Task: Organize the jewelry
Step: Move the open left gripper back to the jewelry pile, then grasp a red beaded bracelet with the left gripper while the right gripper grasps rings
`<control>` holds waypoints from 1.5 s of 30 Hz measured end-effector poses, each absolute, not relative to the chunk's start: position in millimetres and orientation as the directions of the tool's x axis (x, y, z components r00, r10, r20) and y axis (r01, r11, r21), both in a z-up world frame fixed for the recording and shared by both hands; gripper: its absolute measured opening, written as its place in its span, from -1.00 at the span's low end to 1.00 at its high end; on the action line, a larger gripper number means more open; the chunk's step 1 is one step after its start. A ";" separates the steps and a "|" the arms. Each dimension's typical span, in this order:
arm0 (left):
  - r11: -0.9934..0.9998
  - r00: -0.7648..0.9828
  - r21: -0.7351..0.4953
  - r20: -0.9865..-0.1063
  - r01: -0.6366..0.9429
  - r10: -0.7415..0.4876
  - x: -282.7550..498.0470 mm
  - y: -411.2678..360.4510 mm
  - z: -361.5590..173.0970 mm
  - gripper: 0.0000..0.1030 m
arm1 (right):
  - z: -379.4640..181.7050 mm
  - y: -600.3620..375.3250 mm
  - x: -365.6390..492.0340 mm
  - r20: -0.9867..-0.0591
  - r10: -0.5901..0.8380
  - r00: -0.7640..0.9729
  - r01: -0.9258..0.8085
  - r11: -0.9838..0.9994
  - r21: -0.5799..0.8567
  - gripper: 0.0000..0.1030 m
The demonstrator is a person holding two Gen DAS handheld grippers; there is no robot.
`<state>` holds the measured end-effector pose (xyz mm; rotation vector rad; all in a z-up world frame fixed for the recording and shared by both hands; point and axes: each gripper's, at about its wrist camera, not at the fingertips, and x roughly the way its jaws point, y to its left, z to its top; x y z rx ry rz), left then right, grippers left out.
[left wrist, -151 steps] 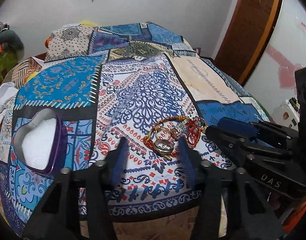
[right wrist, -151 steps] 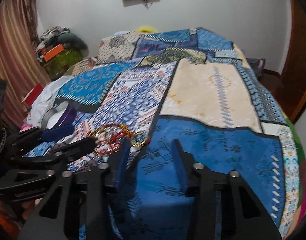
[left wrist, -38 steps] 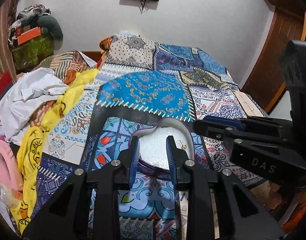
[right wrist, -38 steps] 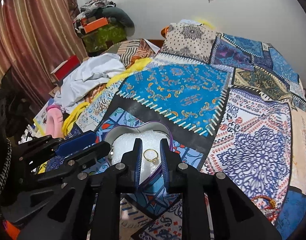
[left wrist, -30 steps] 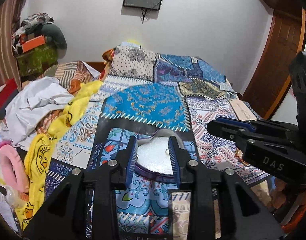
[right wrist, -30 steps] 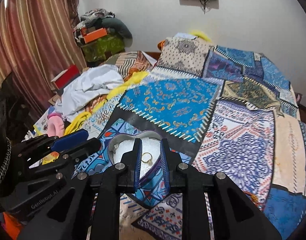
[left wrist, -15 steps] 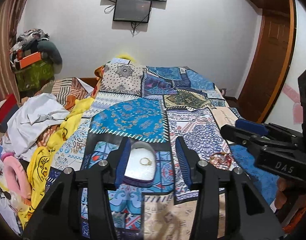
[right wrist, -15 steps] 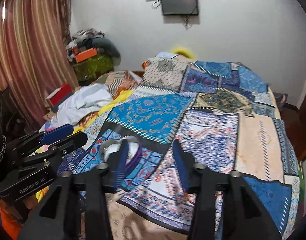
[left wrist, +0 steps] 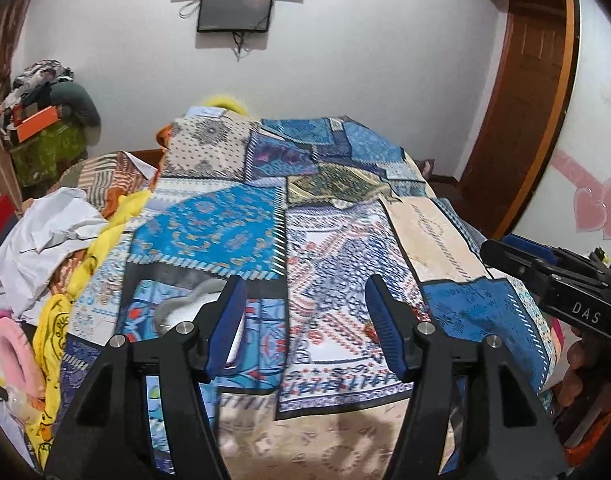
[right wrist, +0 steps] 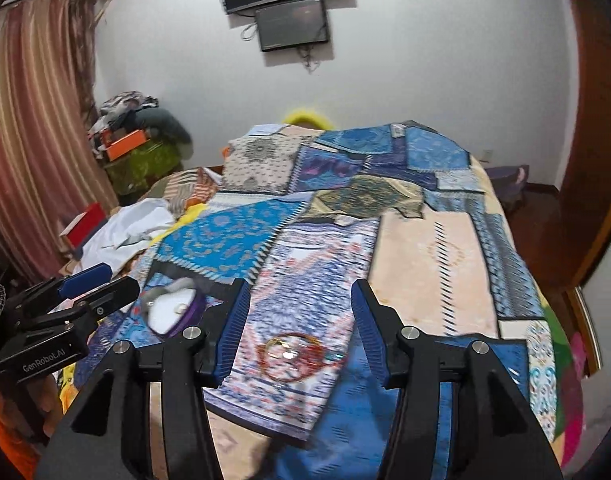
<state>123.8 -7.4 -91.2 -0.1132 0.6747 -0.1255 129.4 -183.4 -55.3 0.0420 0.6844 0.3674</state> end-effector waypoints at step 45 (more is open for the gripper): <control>0.956 0.619 -0.247 -0.729 0.161 -0.293 166.6 -66.3 -161.7 -0.88 | -122.2 -227.3 145.6 -0.742 0.303 0.598 -0.261 0.949 0.177 -0.06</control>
